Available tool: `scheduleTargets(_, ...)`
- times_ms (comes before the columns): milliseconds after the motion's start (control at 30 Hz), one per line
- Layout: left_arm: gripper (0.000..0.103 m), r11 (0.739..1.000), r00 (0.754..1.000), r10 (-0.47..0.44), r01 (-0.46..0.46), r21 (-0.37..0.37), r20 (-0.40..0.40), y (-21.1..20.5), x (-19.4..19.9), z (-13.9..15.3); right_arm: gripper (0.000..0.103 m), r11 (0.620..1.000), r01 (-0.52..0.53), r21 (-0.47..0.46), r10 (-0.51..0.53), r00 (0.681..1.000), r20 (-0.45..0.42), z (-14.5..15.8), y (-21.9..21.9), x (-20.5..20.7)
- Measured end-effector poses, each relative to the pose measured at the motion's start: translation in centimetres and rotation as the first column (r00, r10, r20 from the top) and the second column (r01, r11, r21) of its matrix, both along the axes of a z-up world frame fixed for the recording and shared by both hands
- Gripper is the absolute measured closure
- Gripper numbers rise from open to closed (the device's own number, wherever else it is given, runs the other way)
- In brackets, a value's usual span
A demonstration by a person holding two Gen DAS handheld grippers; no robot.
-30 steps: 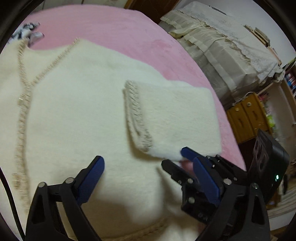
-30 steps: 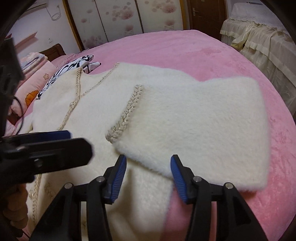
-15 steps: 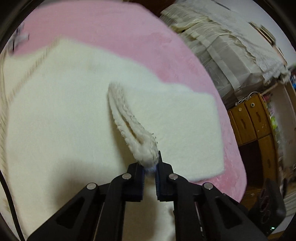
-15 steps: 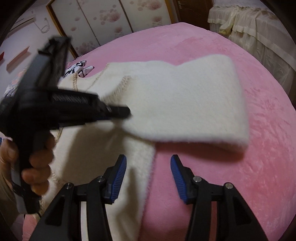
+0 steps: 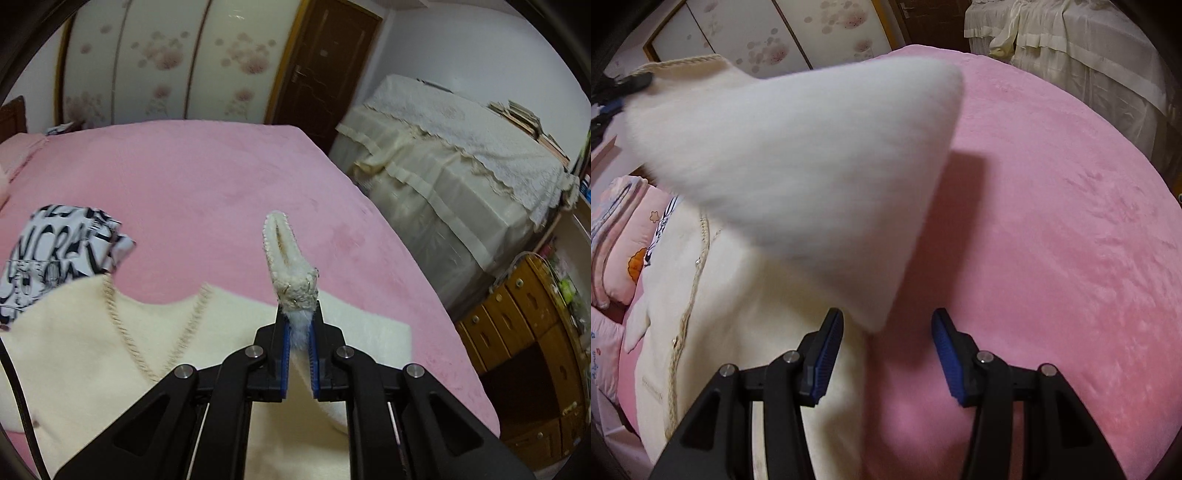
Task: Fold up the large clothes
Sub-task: 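Grasp the other sleeve cuff with the left tool and fold it across the body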
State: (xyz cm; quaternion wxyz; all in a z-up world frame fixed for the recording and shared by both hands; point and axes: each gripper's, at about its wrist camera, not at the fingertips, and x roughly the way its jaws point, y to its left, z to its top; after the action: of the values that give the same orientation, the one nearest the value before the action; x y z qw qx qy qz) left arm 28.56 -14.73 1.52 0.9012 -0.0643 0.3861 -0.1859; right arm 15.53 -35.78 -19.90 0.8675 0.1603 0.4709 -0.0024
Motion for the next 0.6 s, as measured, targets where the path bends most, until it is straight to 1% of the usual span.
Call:
scheduleTargets(67, 0.097, 0.999, 0.999, 0.042, -0.042, 0.005, 0.013, 2.0, 0.1, 0.6, 0.055, 0.999, -0.01, -0.037, 0.01, 1.0, -0.016, -0.5, 0.9, 1.1)
scheduleTargets(100, 0.097, 0.998, 0.998, 0.066, -0.066, 0.009, 0.016, 3.3, 0.1, 0.6, 0.07, 0.998, -0.022, -0.053, 0.021, 1.0, -0.023, -0.7, 1.3, 1.5)
scheduleTargets(133, 0.097, 0.997, 0.997, 0.079, -0.079, 0.011, 0.013, 4.2, 0.1, 0.3, 0.081, 0.998, -0.042, -0.052, 0.041, 0.999, -0.021, -0.8, 1.7, 1.8)
scheduleTargets(167, 0.097, 0.995, 0.995, 0.096, -0.096, 0.013, 0.001, 5.5, -0.1, -0.3, 0.081, 0.997, -0.056, -0.049, 0.055, 0.998, -0.021, -0.9, 2.0, 2.0)
scheduleTargets(233, 0.097, 0.991, 0.991, 0.128, -0.127, 0.033, -0.026, 7.7, -0.5, -2.1, 0.083, 0.993, -0.063, -0.1, 0.062, 0.998, -0.01, -0.5, 2.8, 2.0)
scheduleTargets(267, 0.097, 0.989, 0.988, 0.145, -0.143, 0.043, -0.052, 8.8, -0.7, -3.5, 0.083, 0.987, -0.072, -0.141, 0.072, 0.997, -0.006, -0.2, 3.5, 2.0)
scheduleTargets(333, 0.097, 0.983, 0.976, 0.182, -0.175, 0.063, -0.117, 10.9, -1.3, -7.2, 0.083, 0.978, -0.084, -0.189, 0.083, 0.996, -0.014, -0.1, 4.2, 2.0)
scheduleTargets(400, 0.097, 0.977, 0.962, 0.21, -0.198, 0.084, -0.173, 12.5, -2.0, -11.1, 0.083, 0.969, -0.096, -0.229, 0.092, 0.995, -0.029, -0.3, 4.7, 1.9)
scheduleTargets(433, 0.097, 0.975, 0.956, 0.217, -0.202, 0.093, -0.198, 13.0, -2.2, -12.5, 0.083, 0.966, -0.098, -0.237, 0.093, 0.995, -0.032, -0.3, 4.8, 1.9)
scheduleTargets(500, 0.096, 0.97, 0.93, 0.236, -0.209, 0.122, -0.281, 14.3, -2.7, -17.0, 0.083, 0.96, -0.108, -0.258, 0.099, 0.994, -0.047, -0.2, 4.8, 1.9)
scheduleTargets(533, 0.096, 0.968, 0.918, 0.241, -0.207, 0.139, -0.315, 14.9, -2.9, -18.8, 0.082, 0.956, -0.115, -0.271, 0.103, 0.993, -0.058, -0.3, 4.9, 1.8)
scheduleTargets(600, 0.09, 0.97, 0.898, 0.24, -0.202, 0.138, -0.368, 15.4, -3.3, -21.3, 0.08, 0.948, -0.129, -0.292, 0.106, 0.99, -0.095, -0.4, 5.1, 1.9)
